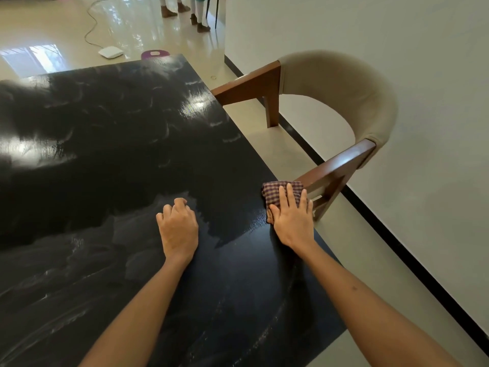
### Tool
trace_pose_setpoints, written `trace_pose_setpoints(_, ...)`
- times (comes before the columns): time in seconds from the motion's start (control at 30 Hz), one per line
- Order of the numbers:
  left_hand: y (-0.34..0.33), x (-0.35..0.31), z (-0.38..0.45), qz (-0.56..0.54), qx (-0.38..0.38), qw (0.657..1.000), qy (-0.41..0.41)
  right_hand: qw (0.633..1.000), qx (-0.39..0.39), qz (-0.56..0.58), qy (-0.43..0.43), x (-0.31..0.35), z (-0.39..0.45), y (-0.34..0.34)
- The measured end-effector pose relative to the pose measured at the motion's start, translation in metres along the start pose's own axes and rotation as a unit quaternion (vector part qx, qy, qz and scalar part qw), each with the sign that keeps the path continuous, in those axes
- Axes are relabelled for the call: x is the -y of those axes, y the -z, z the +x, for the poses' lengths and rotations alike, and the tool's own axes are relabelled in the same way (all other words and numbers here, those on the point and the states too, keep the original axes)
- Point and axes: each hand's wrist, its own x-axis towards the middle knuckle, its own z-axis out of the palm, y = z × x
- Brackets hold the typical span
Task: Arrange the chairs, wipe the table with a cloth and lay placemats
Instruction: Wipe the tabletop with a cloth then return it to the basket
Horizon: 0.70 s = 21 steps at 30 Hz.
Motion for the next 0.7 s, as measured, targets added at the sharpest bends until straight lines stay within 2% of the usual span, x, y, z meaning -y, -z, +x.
trace_pose_setpoints(0.4, 0.006, -0.002, -0.001, -0.006, 0.019, 1.0, -0.001, 0.98, -0.002, -0.003, 0.198, 0.061, -0.088, -0.019)
trace_pose_setpoints(0.57, 0.007, -0.003, -0.002, -0.029, 0.017, 0.999, 0.006, 0.974, -0.006, -0.03, 0.223, 0.052, -0.09, -0.02)
trace_pose_setpoints(0.7, 0.006, -0.003, -0.001, -0.049, 0.021, 0.998, 0.012, 0.989, -0.017, -0.021, 0.143, 0.026, -0.078, -0.012)
